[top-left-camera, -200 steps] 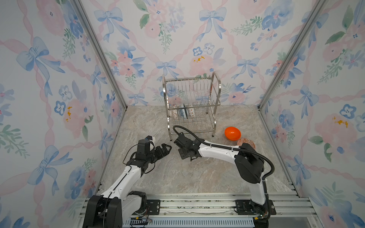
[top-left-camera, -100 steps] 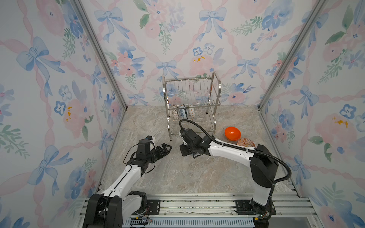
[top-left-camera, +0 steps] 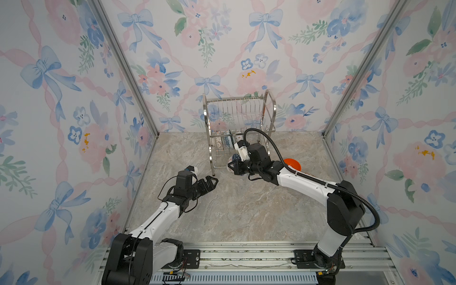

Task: Load bowls into a dish rack
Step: Place the bowl in the dish rack.

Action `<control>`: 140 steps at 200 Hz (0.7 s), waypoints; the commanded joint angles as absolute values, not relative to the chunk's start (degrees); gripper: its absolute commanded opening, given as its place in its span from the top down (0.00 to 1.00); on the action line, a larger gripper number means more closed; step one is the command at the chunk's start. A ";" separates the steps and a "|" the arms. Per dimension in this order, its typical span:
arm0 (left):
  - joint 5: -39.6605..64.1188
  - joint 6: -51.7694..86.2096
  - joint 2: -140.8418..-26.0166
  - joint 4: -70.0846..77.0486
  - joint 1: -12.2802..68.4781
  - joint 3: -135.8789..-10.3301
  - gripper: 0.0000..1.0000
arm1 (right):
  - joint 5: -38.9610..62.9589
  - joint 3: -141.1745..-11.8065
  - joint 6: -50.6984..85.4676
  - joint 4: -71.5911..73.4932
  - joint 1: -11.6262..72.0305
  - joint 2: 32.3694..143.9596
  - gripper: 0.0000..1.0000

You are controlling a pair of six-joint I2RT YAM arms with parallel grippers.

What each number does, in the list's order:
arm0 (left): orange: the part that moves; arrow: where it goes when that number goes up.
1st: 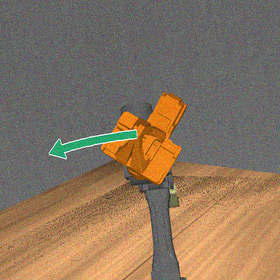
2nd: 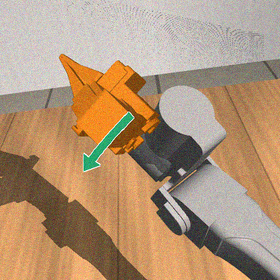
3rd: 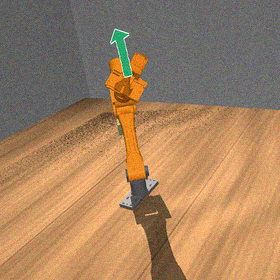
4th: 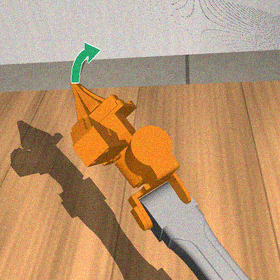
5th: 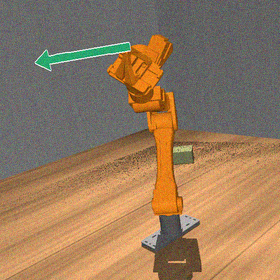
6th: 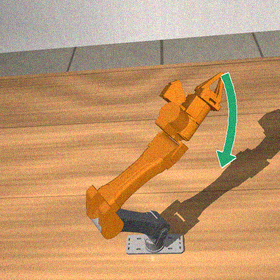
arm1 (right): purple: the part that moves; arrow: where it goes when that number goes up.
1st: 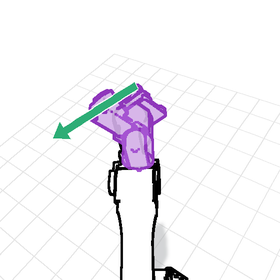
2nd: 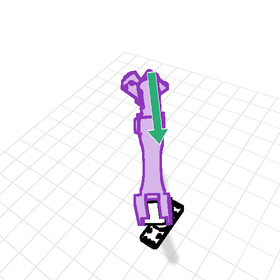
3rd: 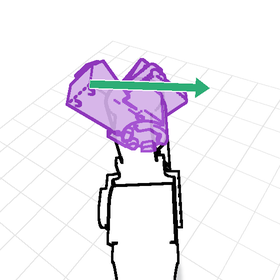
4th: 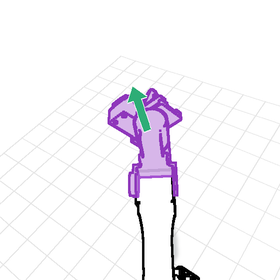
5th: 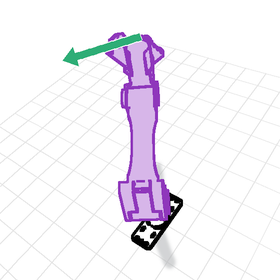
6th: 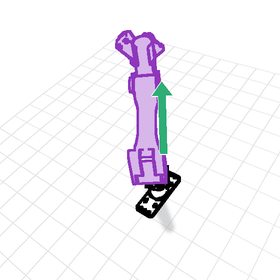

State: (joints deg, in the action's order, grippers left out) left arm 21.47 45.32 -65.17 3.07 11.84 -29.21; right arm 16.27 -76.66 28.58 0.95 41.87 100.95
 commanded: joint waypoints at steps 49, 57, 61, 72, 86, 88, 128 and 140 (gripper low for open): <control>18.90 44.79 -66.26 4.13 12.24 -32.86 0.03 | 27.58 -77.18 38.03 26.99 37.32 108.70 1.00; 18.81 44.74 -66.52 4.15 12.29 -33.13 0.02 | 27.88 -77.32 38.82 28.31 37.10 109.59 1.00; 18.73 44.79 -66.52 4.21 12.35 -33.18 0.03 | 28.07 -77.26 39.30 29.16 37.01 109.94 1.00; 18.55 44.58 -66.51 4.50 12.52 -33.35 0.02 | 28.62 -76.87 40.28 31.63 36.79 110.70 1.00; 18.25 44.63 -66.27 5.08 12.74 -33.35 0.02 | 28.85 -75.87 41.79 34.75 36.57 111.23 1.00; 18.14 44.71 -66.27 5.20 12.81 -33.32 0.02 | 28.83 -75.74 41.96 35.27 36.50 111.33 1.00; 17.31 44.75 -66.60 5.73 13.79 -33.79 0.02 | 29.69 -72.87 46.49 44.33 35.96 113.21 1.00; 17.25 44.75 -66.94 5.75 13.98 -34.04 0.02 | 29.62 -72.76 47.26 45.30 35.72 113.93 1.00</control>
State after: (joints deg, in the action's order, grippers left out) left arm 18.20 45.28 -66.17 4.69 13.50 -32.40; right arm 28.49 -73.30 43.48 35.27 37.06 112.01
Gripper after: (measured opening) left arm 0.976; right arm 0.088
